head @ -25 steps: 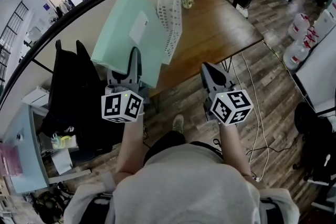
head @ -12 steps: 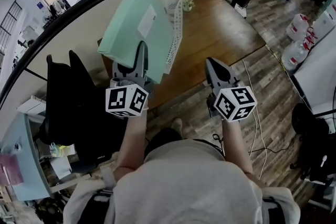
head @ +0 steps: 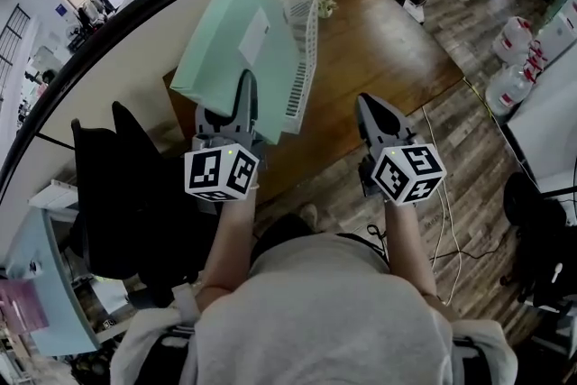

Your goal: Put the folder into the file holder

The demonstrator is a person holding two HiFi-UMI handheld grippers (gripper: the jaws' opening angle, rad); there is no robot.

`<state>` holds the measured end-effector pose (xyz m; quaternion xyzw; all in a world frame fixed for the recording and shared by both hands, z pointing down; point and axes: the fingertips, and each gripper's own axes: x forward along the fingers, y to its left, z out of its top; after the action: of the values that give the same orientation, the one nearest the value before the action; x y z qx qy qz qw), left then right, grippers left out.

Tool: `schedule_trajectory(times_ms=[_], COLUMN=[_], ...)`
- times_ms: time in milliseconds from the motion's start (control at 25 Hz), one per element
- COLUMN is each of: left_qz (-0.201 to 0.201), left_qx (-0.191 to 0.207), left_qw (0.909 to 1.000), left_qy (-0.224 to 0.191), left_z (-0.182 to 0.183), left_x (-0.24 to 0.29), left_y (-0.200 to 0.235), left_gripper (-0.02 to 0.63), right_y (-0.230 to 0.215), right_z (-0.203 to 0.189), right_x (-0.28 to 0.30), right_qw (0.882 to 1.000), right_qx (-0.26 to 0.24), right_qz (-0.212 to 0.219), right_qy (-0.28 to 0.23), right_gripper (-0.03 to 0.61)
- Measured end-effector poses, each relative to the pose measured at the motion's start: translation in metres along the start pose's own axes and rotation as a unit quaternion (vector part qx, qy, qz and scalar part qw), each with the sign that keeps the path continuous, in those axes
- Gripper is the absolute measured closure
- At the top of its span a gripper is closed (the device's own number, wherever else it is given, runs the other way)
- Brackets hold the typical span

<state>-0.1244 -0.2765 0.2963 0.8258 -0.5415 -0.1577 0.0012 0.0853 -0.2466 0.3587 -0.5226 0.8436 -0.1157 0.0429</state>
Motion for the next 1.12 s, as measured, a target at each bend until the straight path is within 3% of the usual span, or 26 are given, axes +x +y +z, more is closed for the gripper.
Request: schedule_trajectory(times_ms=[440, 880, 1120], left_qz=[-0.036, -0.029, -0.024], left_qx=[0.009, 0.012, 0.020], left_qw=[0.9993, 0.9995, 0.9995], left_qy=[0.008, 0.004, -0.001], left_z=[-0.009, -0.020, -0.022], left_x=[0.029, 0.053, 0.064], left_y=[-0.004, 0.000, -0.007], left_gripper=[0.442, 0.440, 0.440], right_y=[-0.010, -0.027, -0.034], right_z=[0.002, -0.006, -0.007], right_x=[0.030, 0.032, 0.039], right_qw=[1.000, 0.999, 0.999], right_qx=[0.002, 0.006, 0.008], right_qz=[-0.025, -0.049, -0.041], right_qy=[-0.006, 0.005, 0.012], right_gripper=[0.568, 0.568, 0.568])
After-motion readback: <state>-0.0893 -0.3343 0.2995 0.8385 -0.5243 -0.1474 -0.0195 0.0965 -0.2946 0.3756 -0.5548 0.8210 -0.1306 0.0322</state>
